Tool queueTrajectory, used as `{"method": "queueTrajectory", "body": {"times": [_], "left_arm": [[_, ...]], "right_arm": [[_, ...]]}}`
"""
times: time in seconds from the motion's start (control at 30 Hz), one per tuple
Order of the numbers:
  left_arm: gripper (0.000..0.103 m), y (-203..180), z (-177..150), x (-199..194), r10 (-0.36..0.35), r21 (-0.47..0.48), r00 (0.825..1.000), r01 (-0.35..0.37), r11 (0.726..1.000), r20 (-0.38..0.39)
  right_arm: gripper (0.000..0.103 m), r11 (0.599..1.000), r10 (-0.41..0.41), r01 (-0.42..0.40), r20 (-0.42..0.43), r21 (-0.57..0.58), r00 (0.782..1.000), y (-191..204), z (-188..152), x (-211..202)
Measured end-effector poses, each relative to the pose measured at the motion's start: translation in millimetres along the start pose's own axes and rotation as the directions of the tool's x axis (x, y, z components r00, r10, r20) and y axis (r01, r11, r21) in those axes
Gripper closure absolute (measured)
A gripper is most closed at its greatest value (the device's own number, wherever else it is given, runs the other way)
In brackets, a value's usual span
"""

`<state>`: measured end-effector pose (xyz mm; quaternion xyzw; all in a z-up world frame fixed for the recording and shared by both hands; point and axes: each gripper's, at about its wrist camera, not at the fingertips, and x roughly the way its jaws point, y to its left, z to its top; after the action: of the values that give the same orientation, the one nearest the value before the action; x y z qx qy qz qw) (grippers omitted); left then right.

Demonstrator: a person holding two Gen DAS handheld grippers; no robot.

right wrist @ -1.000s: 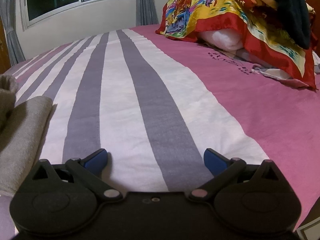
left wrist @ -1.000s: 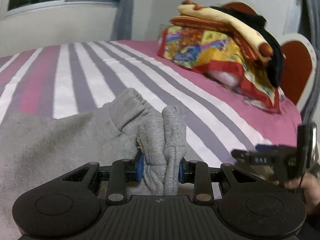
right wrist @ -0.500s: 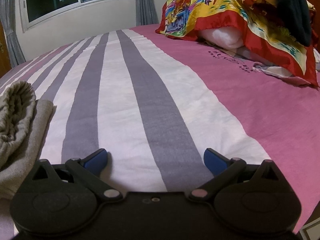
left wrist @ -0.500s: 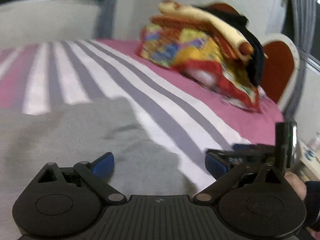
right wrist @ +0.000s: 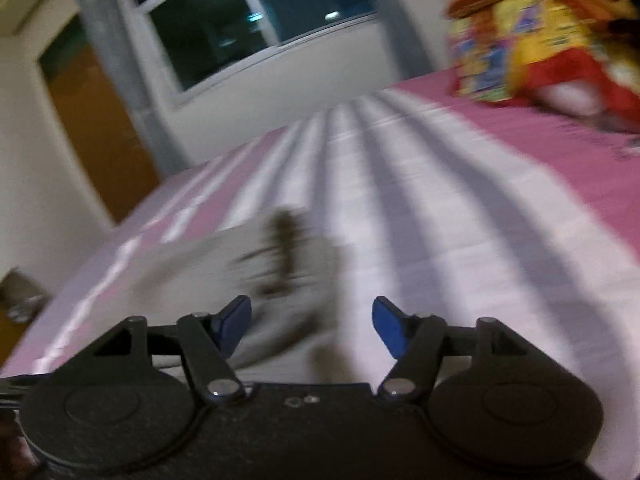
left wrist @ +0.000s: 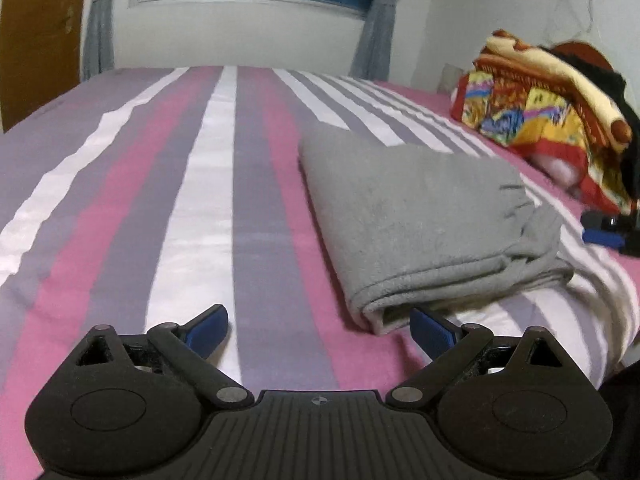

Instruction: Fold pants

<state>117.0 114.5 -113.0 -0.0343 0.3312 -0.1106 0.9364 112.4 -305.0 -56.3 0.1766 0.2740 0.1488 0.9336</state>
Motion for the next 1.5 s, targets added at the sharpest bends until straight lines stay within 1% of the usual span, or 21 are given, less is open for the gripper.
{"method": "queueTrajectory", "body": {"times": [0.07,0.17,0.43,0.47,0.53,0.6,0.67,0.73,0.77,0.83,0.87,0.9,0.97,1.0,1.03,1.17,1.3,1.33,1.37,1.43,1.5], "left_arm": [[0.006,2,1,9,0.028,0.021,1.0,-0.028,0.999,-0.005],[0.006,-5,4,26,0.069,0.064,0.998,-0.069,0.996,-0.003],[0.006,-2,3,33,0.027,0.018,0.999,-0.028,0.999,0.017],[0.006,-1,2,35,0.028,0.014,0.999,-0.028,1.0,0.015],[0.006,-1,2,38,0.029,0.007,0.999,-0.029,1.0,0.015],[0.006,-1,2,38,0.025,0.008,1.0,-0.025,1.0,0.016],[0.006,-3,2,36,0.031,0.025,0.999,-0.031,0.999,0.019],[0.006,-8,3,30,0.037,0.041,0.999,-0.038,0.998,0.033],[0.006,-10,4,30,0.041,0.044,0.999,-0.042,0.998,0.033],[0.006,-12,5,35,0.045,0.046,0.999,-0.046,0.998,0.015],[0.006,-11,5,36,0.046,0.044,0.999,-0.046,0.998,0.011],[0.006,-12,5,35,0.048,0.043,0.999,-0.048,0.998,0.01],[0.006,-12,6,31,0.049,0.048,0.999,-0.05,0.998,0.01],[0.006,-10,7,30,0.043,0.049,0.999,-0.043,0.998,0.012],[0.006,-10,7,29,0.033,0.05,0.999,-0.034,0.998,0.014],[0.006,-5,9,36,0.012,0.064,1.0,-0.01,0.998,-0.021],[0.006,-8,13,36,-0.003,0.097,1.0,0.003,0.995,-0.004],[0.006,-7,12,36,-0.02,0.107,1.0,0.02,0.994,0.006],[0.006,-7,11,38,-0.007,0.115,1.0,0.007,0.993,-0.002],[0.006,-4,10,41,-0.007,0.101,1.0,0.008,0.995,-0.008],[0.006,-5,9,41,0.007,0.094,1.0,-0.006,0.996,-0.003]], "right_arm": [[0.047,1.0,0.018,-0.018,-0.015,-0.012,1.0,18,-3,8],[0.051,1.0,-0.01,0.009,-0.046,-0.01,0.999,31,-5,22],[0.055,0.999,-0.042,0.04,-0.076,-0.022,0.996,34,4,47],[0.058,0.998,-0.059,0.058,-0.093,-0.023,0.994,33,7,53],[0.086,0.998,-0.035,0.041,-0.132,0.046,0.991,27,15,64],[0.088,0.995,0.004,0.004,-0.083,0.095,0.997,24,24,55],[0.089,0.99,0.053,-0.056,0.026,0.132,0.998,21,30,29],[0.088,0.988,0.04,-0.048,0.055,0.144,0.998,15,27,18],[0.088,0.99,0.011,-0.016,0.031,0.137,0.999,10,22,21],[0.079,0.983,-0.061,0.079,-0.107,0.167,0.992,-8,9,44],[0.08,0.974,-0.04,0.067,-0.126,0.216,0.991,-17,6,47],[0.073,0.967,-0.017,0.042,-0.102,0.249,0.995,-20,5,40],[0.044,0.973,-0.04,0.052,-0.057,0.226,0.998,-15,8,24],[0.02,0.974,-0.026,0.035,-0.041,0.224,0.999,-14,7,17],[0.018,0.971,-0.002,0.011,-0.04,0.239,0.999,-15,5,14],[0.025,0.945,0.055,-0.009,-0.132,0.328,0.99,-26,-6,35],[0.029,0.948,0.032,0.013,-0.136,0.318,0.99,-20,-5,58],[0.044,0.95,0.02,0.026,-0.143,0.312,0.989,-17,-5,62],[0.054,0.953,0.01,0.035,-0.148,0.301,0.989,-15,-2,67],[0.063,0.966,0.008,0.027,-0.134,0.257,0.991,-4,5,64],[0.065,0.984,0.021,-0.009,-0.067,0.178,0.998,14,14,45]]}}
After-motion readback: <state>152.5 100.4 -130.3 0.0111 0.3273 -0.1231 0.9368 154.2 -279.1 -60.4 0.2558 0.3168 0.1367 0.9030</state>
